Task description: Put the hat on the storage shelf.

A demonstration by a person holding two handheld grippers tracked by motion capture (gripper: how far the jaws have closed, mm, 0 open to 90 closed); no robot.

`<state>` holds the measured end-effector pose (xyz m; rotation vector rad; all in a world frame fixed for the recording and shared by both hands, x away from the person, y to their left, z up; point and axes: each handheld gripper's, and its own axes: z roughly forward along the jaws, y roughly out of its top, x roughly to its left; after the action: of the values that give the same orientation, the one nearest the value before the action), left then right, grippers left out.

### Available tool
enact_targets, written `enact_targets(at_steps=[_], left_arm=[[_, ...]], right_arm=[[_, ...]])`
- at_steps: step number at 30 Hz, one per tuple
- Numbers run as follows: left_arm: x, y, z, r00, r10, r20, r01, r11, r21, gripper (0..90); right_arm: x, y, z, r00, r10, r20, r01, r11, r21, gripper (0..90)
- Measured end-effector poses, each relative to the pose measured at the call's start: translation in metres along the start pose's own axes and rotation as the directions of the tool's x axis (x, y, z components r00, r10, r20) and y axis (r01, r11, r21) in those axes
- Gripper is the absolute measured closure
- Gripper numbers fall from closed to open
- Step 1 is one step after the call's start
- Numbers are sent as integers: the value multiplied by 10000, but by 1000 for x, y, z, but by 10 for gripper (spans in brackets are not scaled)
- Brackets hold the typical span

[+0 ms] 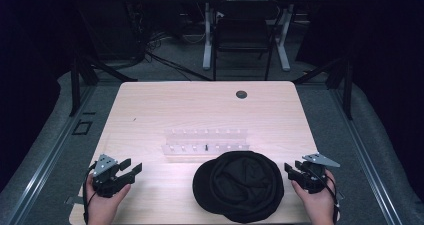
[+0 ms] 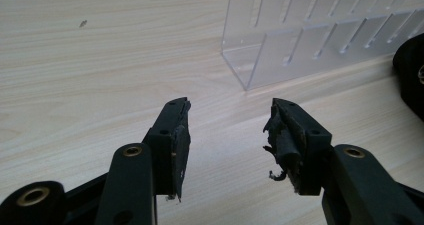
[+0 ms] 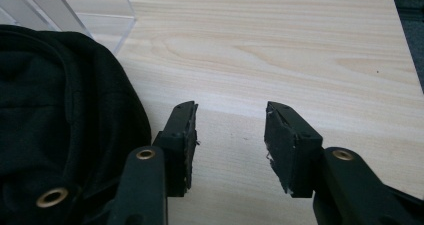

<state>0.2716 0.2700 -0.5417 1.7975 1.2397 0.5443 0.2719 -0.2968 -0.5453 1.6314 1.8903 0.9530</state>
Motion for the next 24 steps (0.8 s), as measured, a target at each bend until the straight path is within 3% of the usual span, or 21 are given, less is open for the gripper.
enact_targets(at_steps=[5,12,16,19,21,24], left_arm=[[0,0,1,9998,-206,87,205,9998,56,487],[-3,-1,1,9999,-28,160,25,9998,171,488],[-2,-3,2,9997,-117,191,112,9997,230,488],[-1,-4,8,9997,-136,208,128,9992,369,488],[-1,-3,7,9995,-127,273,115,9989,444,489],[-4,-4,7,9996,-85,284,75,9994,338,489]], right_arm=[[2,3,-3,9999,130,27,-131,9997,230,582],[7,13,-14,9993,208,-315,-197,9992,352,604],[14,22,-16,9988,-24,-483,58,9975,704,618],[23,34,-19,9979,-355,-542,415,9926,1139,621],[27,41,-21,9971,-262,-712,365,9885,1469,624],[34,53,-24,9959,-507,-748,638,9809,1840,627]])
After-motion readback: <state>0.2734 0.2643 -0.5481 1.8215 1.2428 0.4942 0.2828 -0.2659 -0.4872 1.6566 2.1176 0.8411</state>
